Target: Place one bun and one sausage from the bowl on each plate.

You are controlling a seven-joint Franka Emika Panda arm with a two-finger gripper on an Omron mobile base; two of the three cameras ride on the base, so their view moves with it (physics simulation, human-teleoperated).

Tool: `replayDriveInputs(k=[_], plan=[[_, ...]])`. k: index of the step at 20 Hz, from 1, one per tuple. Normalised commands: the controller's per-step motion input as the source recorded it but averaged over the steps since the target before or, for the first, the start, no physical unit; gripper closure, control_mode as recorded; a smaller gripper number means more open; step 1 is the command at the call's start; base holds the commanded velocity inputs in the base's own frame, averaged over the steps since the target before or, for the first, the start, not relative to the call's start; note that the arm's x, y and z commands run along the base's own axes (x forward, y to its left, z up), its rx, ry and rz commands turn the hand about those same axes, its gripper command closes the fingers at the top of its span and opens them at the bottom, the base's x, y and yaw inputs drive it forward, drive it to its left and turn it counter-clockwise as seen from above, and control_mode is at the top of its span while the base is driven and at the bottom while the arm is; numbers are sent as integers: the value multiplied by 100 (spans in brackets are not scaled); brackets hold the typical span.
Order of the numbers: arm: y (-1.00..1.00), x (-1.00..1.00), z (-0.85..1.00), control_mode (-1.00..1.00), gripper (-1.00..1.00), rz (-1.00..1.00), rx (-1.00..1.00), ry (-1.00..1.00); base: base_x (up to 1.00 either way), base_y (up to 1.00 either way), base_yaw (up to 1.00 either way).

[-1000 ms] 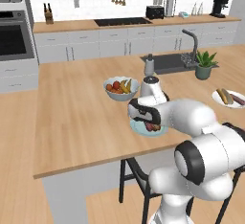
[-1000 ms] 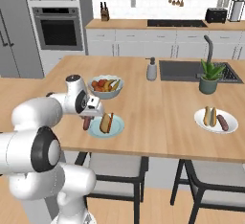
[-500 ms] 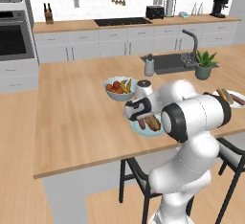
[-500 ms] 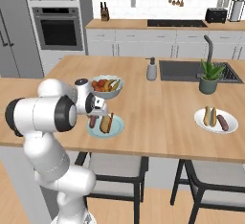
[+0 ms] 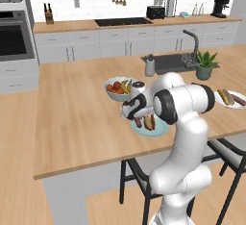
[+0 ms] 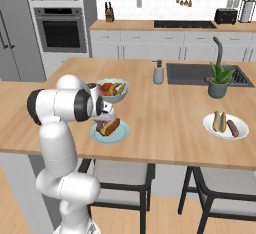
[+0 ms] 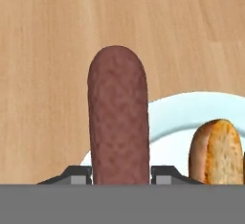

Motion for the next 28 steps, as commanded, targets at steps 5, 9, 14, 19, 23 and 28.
replayDriveInputs(k=[5,9,14,19,23,28], plan=[[0,8,-10,-100,100,-1,0,6,0,0,0],[-13,-5,0,-100,100,-2,0,1,0,0,0],[-4,-15,-4,-100,100,-1,0,3,0,0,0],[-1,-24,-9,-100,100,-1,0,2,0,0,0],[-5,-2,-1,-100,-100,-2,0,1,0,0,0],[0,0,0,-100,-100,0,0,0,0,0,0]])
